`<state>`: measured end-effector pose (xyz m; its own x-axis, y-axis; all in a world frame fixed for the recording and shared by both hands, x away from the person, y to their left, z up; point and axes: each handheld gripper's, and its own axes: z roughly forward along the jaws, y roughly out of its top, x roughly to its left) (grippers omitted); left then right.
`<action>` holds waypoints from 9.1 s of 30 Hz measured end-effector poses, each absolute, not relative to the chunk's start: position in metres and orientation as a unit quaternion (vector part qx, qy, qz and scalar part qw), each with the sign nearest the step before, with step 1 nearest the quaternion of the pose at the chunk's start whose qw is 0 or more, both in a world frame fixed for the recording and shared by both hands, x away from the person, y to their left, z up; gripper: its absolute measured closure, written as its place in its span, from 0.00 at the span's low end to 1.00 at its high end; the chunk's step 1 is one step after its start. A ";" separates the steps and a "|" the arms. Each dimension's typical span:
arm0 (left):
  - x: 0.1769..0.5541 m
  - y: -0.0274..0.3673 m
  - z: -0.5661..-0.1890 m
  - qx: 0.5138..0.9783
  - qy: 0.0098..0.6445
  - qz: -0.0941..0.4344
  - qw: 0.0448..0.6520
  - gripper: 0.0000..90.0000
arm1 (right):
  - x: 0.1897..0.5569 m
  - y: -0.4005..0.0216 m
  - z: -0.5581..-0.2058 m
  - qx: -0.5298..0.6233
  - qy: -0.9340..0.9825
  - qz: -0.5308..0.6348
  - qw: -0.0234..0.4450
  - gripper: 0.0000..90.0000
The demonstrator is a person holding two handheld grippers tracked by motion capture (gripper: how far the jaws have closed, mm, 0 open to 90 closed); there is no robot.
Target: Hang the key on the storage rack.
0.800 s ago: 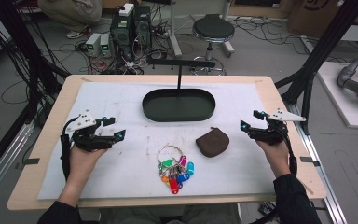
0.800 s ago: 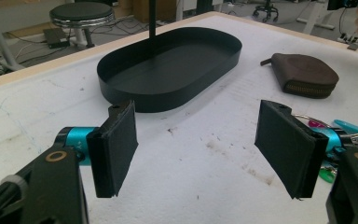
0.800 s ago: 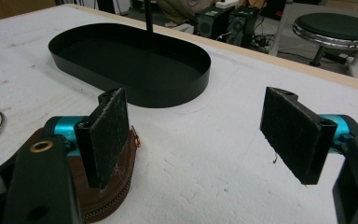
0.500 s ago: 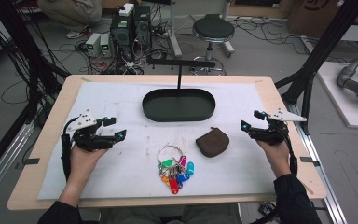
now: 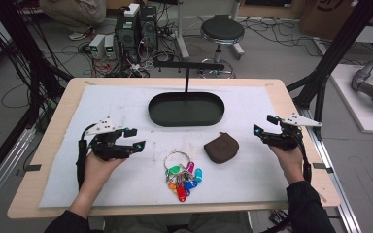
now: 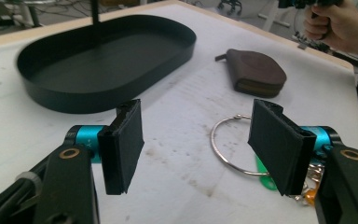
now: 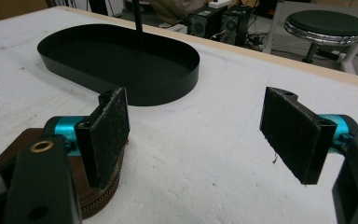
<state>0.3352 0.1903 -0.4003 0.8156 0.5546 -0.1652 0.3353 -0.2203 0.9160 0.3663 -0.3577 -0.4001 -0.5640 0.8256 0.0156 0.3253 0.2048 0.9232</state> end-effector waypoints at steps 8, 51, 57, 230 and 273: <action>0.337 0.160 -0.406 0.793 0.280 0.086 0.534 0.46 | 0.366 -0.357 -0.400 0.388 0.736 0.492 0.255 0.28; 0.340 0.086 -0.444 0.866 0.302 0.127 0.377 0.90 | 0.367 -0.354 -0.401 0.382 0.742 0.491 0.252 0.28; 0.336 0.087 -0.448 0.861 0.297 0.143 0.388 0.93 | 0.367 -0.353 -0.402 0.379 0.743 0.491 0.251 0.28; 0.487 0.145 -0.295 0.746 0.319 0.239 0.533 0.96 | 0.371 -0.361 -0.403 0.385 0.729 0.504 0.258 0.28; 0.504 0.146 -0.319 0.737 0.360 0.236 0.520 0.96 | 0.371 -0.362 -0.403 0.387 0.728 0.505 0.256 0.28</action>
<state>0.5039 0.1460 -0.3190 0.6290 0.7769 -0.0273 0.2863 -0.1988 0.9373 0.3707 -0.3620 -0.4027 -0.5692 0.8220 0.0173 0.3041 0.1910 0.9333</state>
